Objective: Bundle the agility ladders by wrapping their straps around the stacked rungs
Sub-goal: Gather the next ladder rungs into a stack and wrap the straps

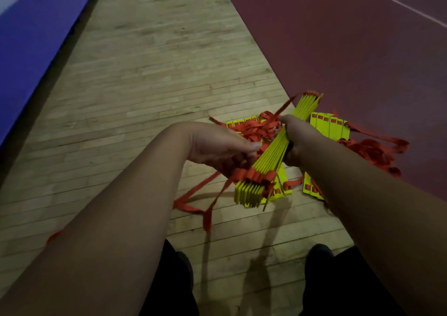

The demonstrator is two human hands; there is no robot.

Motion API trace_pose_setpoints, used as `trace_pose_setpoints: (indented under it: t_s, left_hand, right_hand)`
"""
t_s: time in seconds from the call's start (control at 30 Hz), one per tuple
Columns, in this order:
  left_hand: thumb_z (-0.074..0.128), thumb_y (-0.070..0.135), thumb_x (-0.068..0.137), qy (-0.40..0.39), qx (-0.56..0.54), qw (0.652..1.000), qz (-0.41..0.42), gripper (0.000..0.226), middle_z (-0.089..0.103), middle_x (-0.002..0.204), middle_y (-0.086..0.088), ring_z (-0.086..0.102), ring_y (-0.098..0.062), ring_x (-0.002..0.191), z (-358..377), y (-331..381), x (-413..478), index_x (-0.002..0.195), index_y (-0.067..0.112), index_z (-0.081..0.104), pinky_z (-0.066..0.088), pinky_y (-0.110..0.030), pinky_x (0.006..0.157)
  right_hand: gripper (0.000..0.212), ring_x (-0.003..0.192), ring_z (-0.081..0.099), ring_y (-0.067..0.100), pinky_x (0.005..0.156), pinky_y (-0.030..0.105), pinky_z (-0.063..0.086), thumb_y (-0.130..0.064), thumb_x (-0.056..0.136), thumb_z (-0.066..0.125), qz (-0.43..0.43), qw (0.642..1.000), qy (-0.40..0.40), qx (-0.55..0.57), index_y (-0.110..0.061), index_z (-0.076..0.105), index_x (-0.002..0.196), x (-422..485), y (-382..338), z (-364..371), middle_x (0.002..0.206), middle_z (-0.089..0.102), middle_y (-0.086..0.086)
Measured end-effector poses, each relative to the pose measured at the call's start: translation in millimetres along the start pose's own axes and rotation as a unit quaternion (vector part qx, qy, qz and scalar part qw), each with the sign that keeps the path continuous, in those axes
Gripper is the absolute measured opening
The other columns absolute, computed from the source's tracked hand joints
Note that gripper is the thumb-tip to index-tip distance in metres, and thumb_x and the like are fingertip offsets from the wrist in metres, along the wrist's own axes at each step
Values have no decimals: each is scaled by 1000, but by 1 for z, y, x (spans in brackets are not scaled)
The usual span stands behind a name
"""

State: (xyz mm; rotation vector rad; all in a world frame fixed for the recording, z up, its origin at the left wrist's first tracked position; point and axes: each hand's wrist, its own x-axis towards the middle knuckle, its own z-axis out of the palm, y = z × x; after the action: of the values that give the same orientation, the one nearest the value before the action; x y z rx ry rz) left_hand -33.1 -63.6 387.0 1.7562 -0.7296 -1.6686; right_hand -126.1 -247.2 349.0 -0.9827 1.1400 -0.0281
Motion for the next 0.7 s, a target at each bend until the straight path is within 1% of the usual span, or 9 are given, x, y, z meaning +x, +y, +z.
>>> trace_pose_setpoints:
  t_s: [0.07,0.13,0.2,0.27,0.33,0.4,0.5,0.6,0.7]
  left_hand:
    - [63,50,97,-28,-30,999,15,35,76,106,-7,71,-21,94,3,0,-7,103,18,79,61,-35,90]
    - [68,49,94,-69,-42,997,21,43,77,122,-16,75,-31,106,5,1,-15,119,16,81,58,-48,107]
    - [71,52,91,-106,-45,993,35,50,78,113,-19,77,-35,96,6,3,-20,119,11,78,63,-47,95]
    - [67,50,95,-83,-66,993,50,48,77,93,-16,76,-26,75,7,8,-24,110,4,75,66,-35,71]
    - [60,47,102,-45,-86,992,78,40,73,80,-11,72,-20,63,5,12,-26,95,10,76,62,-30,59]
    - [59,50,100,-29,-86,991,99,42,70,76,-10,71,-19,60,1,15,-30,86,14,75,61,-28,57]
    - [78,54,92,-60,-27,993,98,40,68,74,-6,68,-15,62,-1,19,-35,88,14,73,58,-24,59]
    - [82,33,92,-75,48,993,75,24,49,65,-3,44,-11,55,2,22,-37,81,17,67,41,-22,53]
    - [83,23,90,-75,105,990,55,18,40,67,-2,28,-13,56,3,26,-37,86,17,67,27,-25,51]
  right_hand:
    - [27,39,66,19,37,31,53,-36,102,69,11,1000,13,2,-14,65,87,0,-1,-5,51,66,2]
    - [27,36,64,19,36,29,51,-31,104,67,8,1000,16,-3,-12,62,84,0,-2,-8,48,63,4]
    - [30,31,59,19,32,27,48,-26,106,64,9,1000,23,-5,-11,57,81,4,-3,-10,42,58,5]
    - [29,33,62,20,33,31,50,-28,105,66,19,1000,18,2,-11,58,83,4,-4,-10,44,60,5]
    - [29,38,66,22,37,37,55,-31,103,67,31,999,16,14,-11,62,82,5,-4,-10,50,65,5]
    - [26,44,70,22,43,39,58,-32,102,69,32,999,20,7,-12,67,85,9,-2,-9,57,69,4]
    - [19,52,74,21,49,40,61,-37,97,74,49,998,36,-5,-19,72,100,9,-2,-8,76,76,0]
    - [24,53,75,22,46,42,60,-40,98,75,49,997,52,-10,-18,73,109,12,-1,-9,79,76,1]
    - [43,71,80,26,57,48,63,-45,94,78,51,997,44,-24,-16,76,126,16,2,-11,98,82,2]
